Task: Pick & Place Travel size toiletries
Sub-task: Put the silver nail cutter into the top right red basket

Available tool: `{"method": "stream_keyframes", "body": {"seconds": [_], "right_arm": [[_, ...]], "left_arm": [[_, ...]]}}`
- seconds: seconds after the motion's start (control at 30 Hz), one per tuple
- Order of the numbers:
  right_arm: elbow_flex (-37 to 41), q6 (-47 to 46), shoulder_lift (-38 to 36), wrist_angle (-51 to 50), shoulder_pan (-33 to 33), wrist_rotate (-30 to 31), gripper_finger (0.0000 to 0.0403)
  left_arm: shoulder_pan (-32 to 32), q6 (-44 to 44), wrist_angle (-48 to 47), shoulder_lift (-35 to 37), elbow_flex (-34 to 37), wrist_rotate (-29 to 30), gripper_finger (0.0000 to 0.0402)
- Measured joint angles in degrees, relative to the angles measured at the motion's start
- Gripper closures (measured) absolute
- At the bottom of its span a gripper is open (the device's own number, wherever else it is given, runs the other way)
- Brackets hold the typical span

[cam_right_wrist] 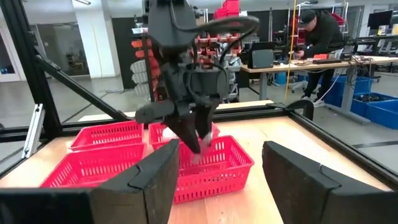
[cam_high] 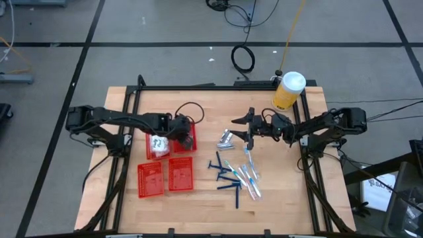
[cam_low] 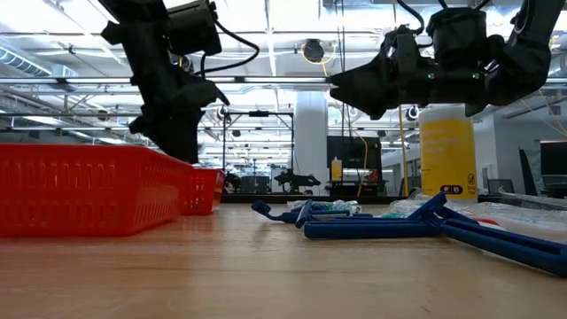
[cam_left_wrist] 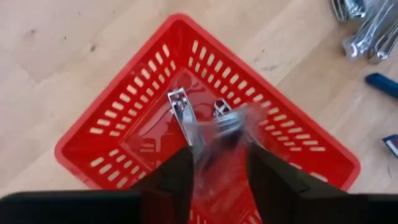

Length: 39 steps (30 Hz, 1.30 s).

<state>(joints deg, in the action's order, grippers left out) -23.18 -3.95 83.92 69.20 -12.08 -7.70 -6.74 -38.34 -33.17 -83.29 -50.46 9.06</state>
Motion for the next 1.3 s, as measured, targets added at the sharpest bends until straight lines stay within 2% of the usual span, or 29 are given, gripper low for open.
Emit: {"method": "stream_keyframes", "body": {"seconds": [0.2, 0.47, 0.57, 0.8, 0.9, 1.17, 1.3], "right_arm": [[-1.43, 1.62, 0.00, -8.82, -0.43, -0.02, 0.0185], [-11.15, 6.64, -0.02, -43.96, 2.52, -0.23, 0.0189], [-12.64, 6.81, -0.02, -51.15, 4.88, 0.08, 0.0193], [-12.70, 7.99, 2.59, -54.44, 8.45, 6.44, 0.0207], [-12.74, 8.11, 5.66, -53.41, 8.15, 6.39, 0.0213], [-12.72, 8.09, 11.13, -51.14, 7.63, 5.86, 0.0224], [-12.74, 7.89, 13.26, -46.81, 7.58, 1.99, 0.0235]], "left_arm": [[0.00, 1.60, -0.01, 0.26, 0.00, -0.50, 0.0174], [-0.25, 9.85, 0.42, 0.26, -1.89, -0.25, 0.0115], [-0.74, 12.43, 2.58, 0.26, -3.04, 0.00, 0.0107], [-1.98, 21.27, 17.17, 0.96, -3.30, 0.04, 0.0105], [-2.33, 23.37, 22.25, 1.97, -3.32, 0.04, 0.0105], [-2.51, 25.52, 26.82, 6.27, -3.34, 0.09, 0.0105], [-2.51, 25.90, 27.78, 6.24, -3.34, 0.09, 0.0105]]}}
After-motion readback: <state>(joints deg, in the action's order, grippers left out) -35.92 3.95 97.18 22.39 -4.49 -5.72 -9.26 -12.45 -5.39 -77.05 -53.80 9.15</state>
